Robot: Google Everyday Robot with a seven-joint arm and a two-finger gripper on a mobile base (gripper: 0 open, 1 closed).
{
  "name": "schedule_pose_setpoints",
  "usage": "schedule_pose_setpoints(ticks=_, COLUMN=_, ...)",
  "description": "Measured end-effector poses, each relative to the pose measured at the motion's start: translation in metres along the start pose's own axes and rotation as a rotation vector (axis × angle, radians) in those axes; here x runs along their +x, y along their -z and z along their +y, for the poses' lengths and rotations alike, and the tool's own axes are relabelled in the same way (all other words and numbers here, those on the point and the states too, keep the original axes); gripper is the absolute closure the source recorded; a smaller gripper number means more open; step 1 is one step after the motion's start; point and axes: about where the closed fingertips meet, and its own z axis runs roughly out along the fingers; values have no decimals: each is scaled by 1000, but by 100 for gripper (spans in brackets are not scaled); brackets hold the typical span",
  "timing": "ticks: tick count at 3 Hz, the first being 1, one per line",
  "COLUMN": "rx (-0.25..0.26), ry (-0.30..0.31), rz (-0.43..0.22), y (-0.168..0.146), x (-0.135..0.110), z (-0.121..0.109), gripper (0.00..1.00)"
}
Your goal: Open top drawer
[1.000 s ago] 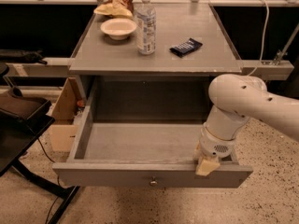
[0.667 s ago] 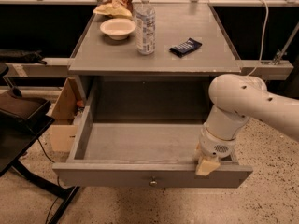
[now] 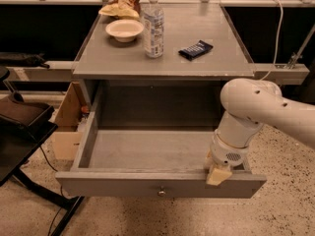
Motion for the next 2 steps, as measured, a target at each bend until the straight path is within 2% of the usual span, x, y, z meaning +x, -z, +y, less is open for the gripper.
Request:
schedule_pose_setpoints(ticks=1, rx=0, ry=0, rz=0, y=0, x=0, z=0, gripper=35)
schedule_pose_setpoints(ticks=2, rx=5, ry=7, rz=4, y=6, x=-1, z=2, gripper=4)
